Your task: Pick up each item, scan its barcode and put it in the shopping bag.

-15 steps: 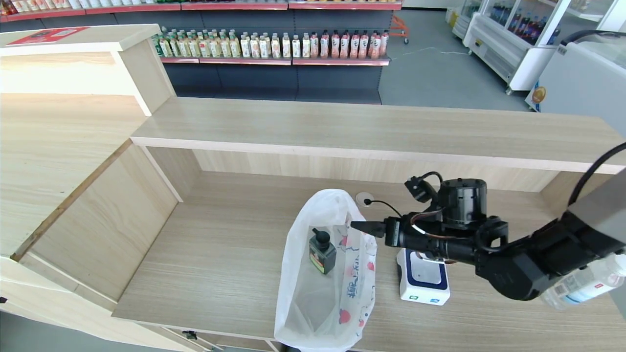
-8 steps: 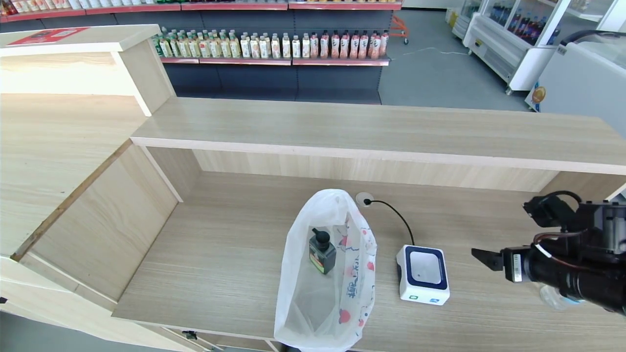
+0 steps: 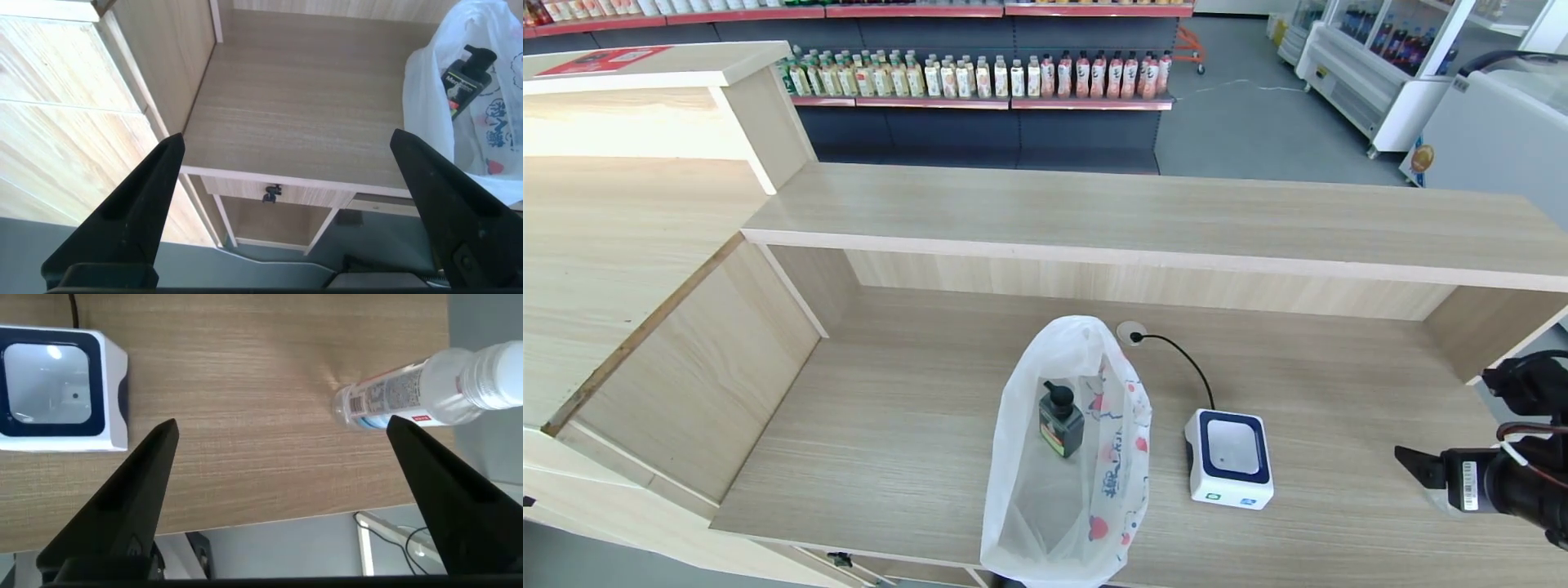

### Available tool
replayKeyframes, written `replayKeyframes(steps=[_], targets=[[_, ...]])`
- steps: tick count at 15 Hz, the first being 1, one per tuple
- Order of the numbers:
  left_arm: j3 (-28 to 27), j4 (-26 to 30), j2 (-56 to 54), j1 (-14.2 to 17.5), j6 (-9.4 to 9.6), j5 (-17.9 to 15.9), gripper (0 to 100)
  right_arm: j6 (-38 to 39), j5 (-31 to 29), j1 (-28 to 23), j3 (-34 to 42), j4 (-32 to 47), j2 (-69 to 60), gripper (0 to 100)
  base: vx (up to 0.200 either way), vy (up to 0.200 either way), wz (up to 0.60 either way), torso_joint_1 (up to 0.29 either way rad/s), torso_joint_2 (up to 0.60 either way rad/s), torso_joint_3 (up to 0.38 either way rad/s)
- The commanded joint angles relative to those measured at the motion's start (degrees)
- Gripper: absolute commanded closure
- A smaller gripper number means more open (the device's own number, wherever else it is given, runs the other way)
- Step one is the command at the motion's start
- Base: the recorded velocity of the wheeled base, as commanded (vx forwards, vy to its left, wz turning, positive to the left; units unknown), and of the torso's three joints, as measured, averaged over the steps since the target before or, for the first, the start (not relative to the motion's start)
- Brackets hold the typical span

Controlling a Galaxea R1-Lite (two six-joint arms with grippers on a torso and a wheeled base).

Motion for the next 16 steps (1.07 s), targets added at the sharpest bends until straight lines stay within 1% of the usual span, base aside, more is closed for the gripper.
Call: replayKeyframes(steps=[1,7,8,10,16], targets=[[0.0,0.0,0.0,0.0,-0.01,0.1,0,0.0,0.0,-1.2,0.2,-0.1,-1.3,0,0.0,0.0,0.0,0.0,0.0,0.0],[0.0,0.0,0.0,0.0,-0.19,0.0,0,0.0,-0.1,-2.1,0.6,-0.1,-1.9,0,0.0,0.0,0.0,0.0,0.0,0.0],[0.0,0.0,0.0,0.0,0.07,0.0,0,0.0,-0.1,-2.1,0.8,-0.1,-1.9,0,0.0,0.0,0.0,0.0,0.0,0.0],[0.0,0.0,0.0,0.0,-0.19,0.1,0,-0.1,-0.1,-2.1,1.3,-0.1,-2.2,0,0.0,0.0,0.0,0.0,0.0,0.0],[0.0,0.0,0.0,0.0,0.16,0.1,0,0.0,-0.2,-2.1,2.1,-0.1,-2.1,0,-0.2,0.0,0.0,0.006,0.0,0.002]])
